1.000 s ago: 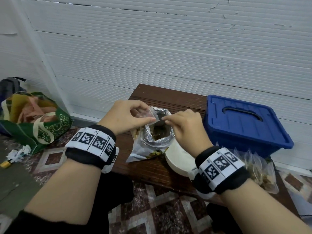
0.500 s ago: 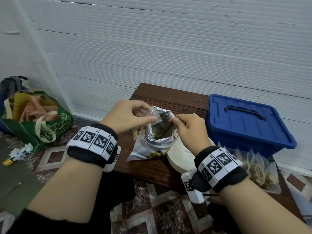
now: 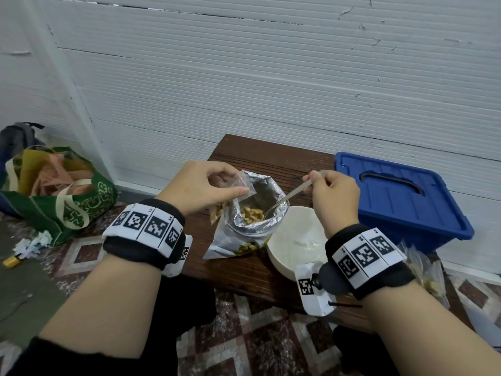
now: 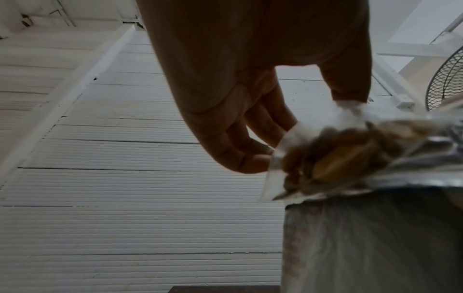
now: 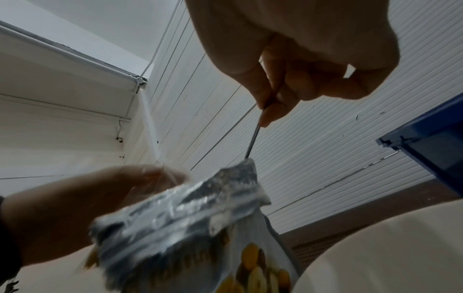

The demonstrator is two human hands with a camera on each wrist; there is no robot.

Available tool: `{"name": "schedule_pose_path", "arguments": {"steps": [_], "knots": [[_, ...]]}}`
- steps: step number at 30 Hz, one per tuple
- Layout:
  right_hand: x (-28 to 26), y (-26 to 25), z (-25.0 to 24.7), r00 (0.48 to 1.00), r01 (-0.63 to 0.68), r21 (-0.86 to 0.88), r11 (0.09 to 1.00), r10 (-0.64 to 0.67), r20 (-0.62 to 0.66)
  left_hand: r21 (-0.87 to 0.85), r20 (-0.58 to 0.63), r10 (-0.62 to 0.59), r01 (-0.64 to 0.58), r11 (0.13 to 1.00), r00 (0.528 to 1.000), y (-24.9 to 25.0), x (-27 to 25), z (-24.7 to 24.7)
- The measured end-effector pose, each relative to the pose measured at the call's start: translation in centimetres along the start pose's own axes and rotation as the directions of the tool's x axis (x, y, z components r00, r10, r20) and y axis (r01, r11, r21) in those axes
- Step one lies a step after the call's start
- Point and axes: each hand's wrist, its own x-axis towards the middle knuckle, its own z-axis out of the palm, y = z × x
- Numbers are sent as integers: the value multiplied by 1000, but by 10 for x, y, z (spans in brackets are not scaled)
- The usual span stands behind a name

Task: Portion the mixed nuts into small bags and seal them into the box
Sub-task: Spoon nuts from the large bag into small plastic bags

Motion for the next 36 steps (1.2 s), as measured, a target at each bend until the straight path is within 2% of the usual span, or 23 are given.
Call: {"name": "schedule_pose_path", "arguments": {"steps": [16, 25, 36], "knots": [[32, -28, -38, 983, 43, 59, 997, -31, -178, 43, 3, -6, 6, 999, 1000, 5, -1, 2], [32, -31, -26, 993, 73, 17, 997, -72, -90, 40, 12, 19, -20, 999, 1000, 10, 2, 13], [30, -30, -15, 998, 68, 91, 994, -67, -14, 45, 9, 34, -34, 998, 999, 16, 3, 21]]}}
